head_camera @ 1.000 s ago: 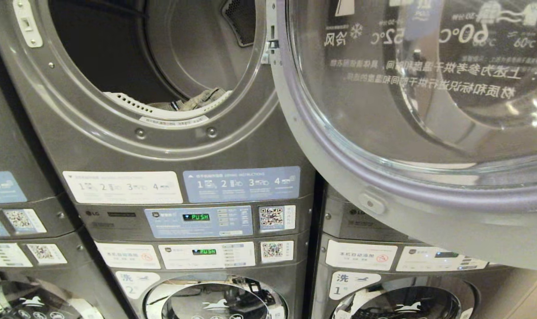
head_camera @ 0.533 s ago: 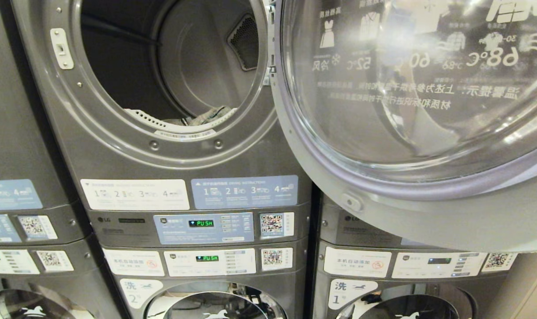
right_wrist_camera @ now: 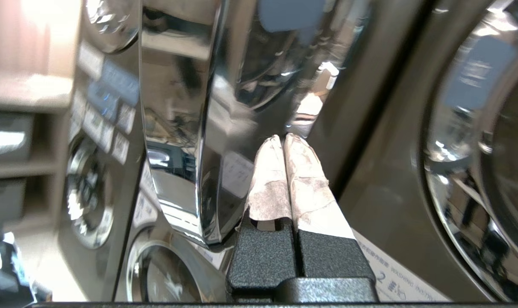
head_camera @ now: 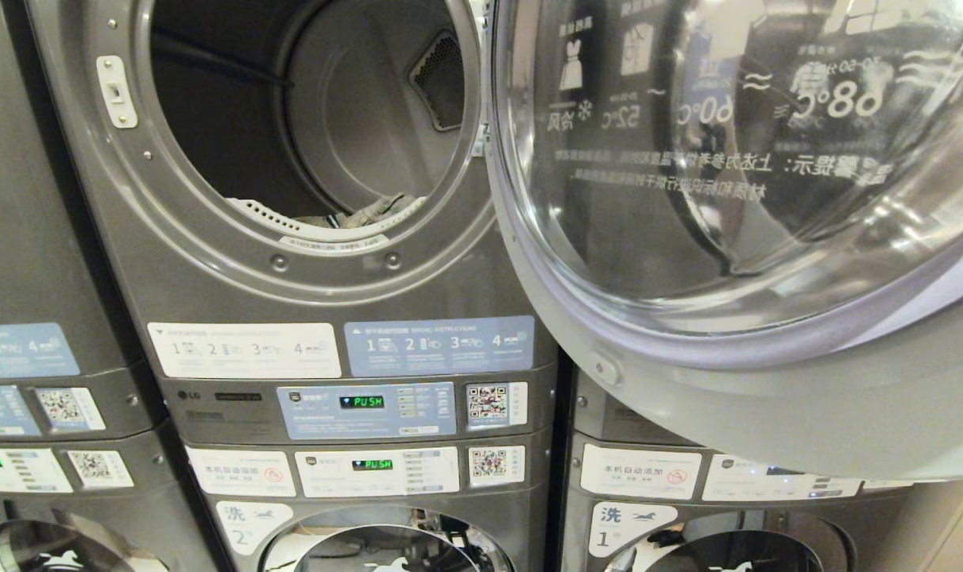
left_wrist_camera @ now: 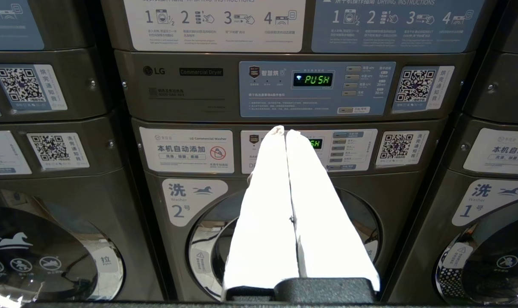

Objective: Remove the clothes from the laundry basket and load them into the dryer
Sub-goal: Close the dryer

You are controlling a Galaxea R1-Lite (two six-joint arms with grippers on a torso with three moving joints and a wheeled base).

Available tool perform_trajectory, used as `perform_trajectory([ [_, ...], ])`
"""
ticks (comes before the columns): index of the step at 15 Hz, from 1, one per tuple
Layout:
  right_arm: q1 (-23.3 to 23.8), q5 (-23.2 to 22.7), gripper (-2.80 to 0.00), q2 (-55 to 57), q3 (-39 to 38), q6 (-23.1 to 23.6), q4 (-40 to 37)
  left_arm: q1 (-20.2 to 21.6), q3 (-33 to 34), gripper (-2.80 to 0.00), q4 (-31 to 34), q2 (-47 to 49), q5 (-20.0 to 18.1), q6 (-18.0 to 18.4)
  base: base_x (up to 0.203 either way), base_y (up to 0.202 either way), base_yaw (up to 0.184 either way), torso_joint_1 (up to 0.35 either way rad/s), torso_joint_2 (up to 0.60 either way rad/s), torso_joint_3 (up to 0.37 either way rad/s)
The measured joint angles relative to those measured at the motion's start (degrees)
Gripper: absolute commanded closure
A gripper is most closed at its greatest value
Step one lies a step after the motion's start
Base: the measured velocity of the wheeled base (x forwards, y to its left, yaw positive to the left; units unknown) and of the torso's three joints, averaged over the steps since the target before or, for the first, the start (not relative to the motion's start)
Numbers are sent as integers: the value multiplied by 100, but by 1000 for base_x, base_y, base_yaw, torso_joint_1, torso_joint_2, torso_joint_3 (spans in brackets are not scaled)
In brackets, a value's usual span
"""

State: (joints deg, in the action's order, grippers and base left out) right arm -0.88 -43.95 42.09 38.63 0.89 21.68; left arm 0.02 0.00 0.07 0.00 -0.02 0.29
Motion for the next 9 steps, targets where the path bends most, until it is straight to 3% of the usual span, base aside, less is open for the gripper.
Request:
perform_trajectory([
  [3,-467,-271,0,379,176,405,-19,-2,0,0,0,0,2,0,0,0,0,0,0,0],
  [9,-1615,-280,0,1119,815,445,-46,-2,0,0,2,0,2,-2,0,0,0,0,0,0],
])
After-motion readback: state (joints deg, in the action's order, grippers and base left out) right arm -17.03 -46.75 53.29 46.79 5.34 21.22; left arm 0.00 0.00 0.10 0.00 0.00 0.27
